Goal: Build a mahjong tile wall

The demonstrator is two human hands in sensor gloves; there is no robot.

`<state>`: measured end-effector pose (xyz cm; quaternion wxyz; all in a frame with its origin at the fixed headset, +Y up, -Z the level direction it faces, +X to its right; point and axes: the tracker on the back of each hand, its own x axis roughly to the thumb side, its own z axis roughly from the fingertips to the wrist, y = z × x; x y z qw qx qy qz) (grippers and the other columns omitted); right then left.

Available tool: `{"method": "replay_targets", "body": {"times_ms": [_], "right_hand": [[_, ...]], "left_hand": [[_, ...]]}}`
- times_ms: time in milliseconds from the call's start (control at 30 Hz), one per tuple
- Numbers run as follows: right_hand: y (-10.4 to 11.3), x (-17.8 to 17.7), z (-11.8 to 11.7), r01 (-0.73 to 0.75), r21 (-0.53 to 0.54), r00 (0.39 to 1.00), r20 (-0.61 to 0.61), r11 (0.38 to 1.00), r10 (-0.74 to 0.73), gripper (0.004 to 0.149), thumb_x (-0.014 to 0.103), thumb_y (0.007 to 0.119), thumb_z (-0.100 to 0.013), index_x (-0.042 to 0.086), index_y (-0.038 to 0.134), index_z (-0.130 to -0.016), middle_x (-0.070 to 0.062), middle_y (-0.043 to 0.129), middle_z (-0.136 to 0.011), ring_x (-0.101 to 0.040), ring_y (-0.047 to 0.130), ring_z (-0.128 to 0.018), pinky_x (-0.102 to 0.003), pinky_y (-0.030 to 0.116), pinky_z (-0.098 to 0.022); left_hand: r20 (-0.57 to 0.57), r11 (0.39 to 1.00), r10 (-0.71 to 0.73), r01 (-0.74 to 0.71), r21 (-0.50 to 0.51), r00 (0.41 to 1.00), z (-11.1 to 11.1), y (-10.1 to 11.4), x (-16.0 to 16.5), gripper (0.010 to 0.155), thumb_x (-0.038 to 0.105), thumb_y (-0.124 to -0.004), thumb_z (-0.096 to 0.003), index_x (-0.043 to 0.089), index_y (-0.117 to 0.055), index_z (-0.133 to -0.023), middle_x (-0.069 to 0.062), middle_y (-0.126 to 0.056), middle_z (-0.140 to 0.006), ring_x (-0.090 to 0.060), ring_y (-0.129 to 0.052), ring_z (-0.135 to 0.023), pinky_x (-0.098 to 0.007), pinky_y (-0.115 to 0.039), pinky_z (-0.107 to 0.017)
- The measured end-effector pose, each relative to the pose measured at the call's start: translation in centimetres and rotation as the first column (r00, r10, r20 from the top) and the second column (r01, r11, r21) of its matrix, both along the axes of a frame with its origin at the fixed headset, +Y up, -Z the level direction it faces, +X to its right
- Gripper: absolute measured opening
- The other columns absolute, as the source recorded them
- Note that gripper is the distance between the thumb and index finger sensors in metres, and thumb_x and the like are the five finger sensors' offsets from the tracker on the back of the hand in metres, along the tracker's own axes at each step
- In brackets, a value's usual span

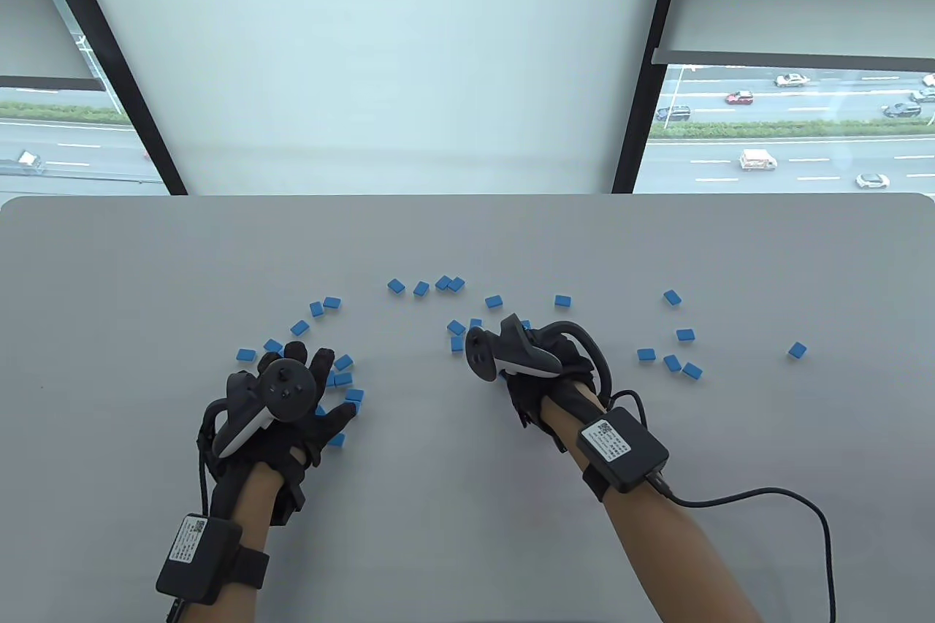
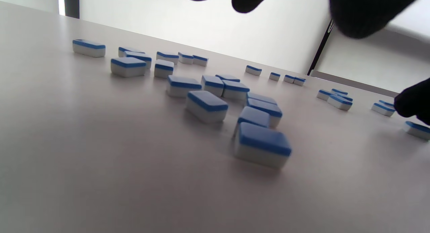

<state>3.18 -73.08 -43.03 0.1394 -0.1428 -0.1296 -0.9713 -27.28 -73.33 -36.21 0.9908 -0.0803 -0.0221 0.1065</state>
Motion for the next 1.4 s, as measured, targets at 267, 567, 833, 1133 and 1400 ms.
{"method": "replay_targets", "body": {"times_ms": [267, 567, 833, 1133, 1400], "right_hand": [[-1.1, -0.9, -1.2, -0.032, -0.015, 0.999, 0.018, 0.999, 0.033, 0.060, 0.033, 0.092, -0.037, 0.036, 0.065, -0.090, 0.008, 0.083, -0.082, -0.022, 0.092, -0.052, -0.046, 0.077, -0.051], [1.0, -0.4, -0.9, 0.051, -0.023, 0.997, 0.057, 0.998, -0.050, 0.059, 0.033, 0.088, -0.038, 0.022, 0.064, -0.091, 0.000, 0.084, -0.075, -0.023, 0.091, -0.045, -0.048, 0.078, -0.047], [5.0, 3.4, 2.0, 0.127, 0.126, 0.991, 0.017, 0.984, -0.131, 0.060, 0.033, 0.087, -0.038, 0.019, 0.064, -0.091, -0.001, 0.085, -0.073, -0.021, 0.092, -0.042, -0.047, 0.080, -0.043], [4.4, 8.5, 6.8, 0.183, 0.293, 0.980, 0.018, 0.938, -0.197, 0.059, 0.035, 0.088, -0.038, 0.021, 0.066, -0.091, 0.000, 0.086, -0.071, -0.021, 0.092, -0.041, -0.046, 0.081, -0.042], [0.4, 9.2, 6.9, 0.180, 0.138, 0.979, 0.072, 0.974, -0.191, 0.058, 0.033, 0.089, -0.038, 0.019, 0.068, -0.091, -0.001, 0.086, -0.071, -0.022, 0.092, -0.041, -0.048, 0.081, -0.042]], "left_hand": [[-0.002, 1.000, 0.001, -0.001, 0.000, 1.000, 0.0, 0.0, 0.0, 0.086, 0.072, -0.067, -0.0391, 0.036, -0.038, -0.112, -0.004, -0.029, -0.121, -0.044, -0.028, -0.109, -0.075, -0.026, -0.069], [-0.002, 1.000, 0.002, -0.002, -0.005, 1.000, 0.0, 0.1, 0.0, 0.086, 0.072, -0.067, -0.0392, 0.036, -0.038, -0.112, -0.003, -0.029, -0.121, -0.044, -0.028, -0.109, -0.075, -0.026, -0.069], [-0.002, 1.000, 0.006, -0.006, -0.012, 1.000, 0.1, 0.0, 0.0, 0.086, 0.072, -0.067, -0.0392, 0.036, -0.038, -0.112, -0.004, -0.028, -0.121, -0.045, -0.028, -0.109, -0.075, -0.026, -0.069], [-0.003, 1.000, 0.001, -0.002, -0.011, 1.000, 0.1, 0.1, 0.0, 0.086, 0.072, -0.067, -0.0392, 0.036, -0.038, -0.112, -0.004, -0.028, -0.121, -0.044, -0.028, -0.109, -0.075, -0.026, -0.069], [-0.017, 1.000, -0.003, 0.003, -0.013, 1.000, 0.2, 0.0, -0.2, 0.086, 0.072, -0.067, -0.0393, 0.036, -0.038, -0.112, -0.004, -0.028, -0.121, -0.044, -0.028, -0.109, -0.075, -0.026, -0.069]]}}
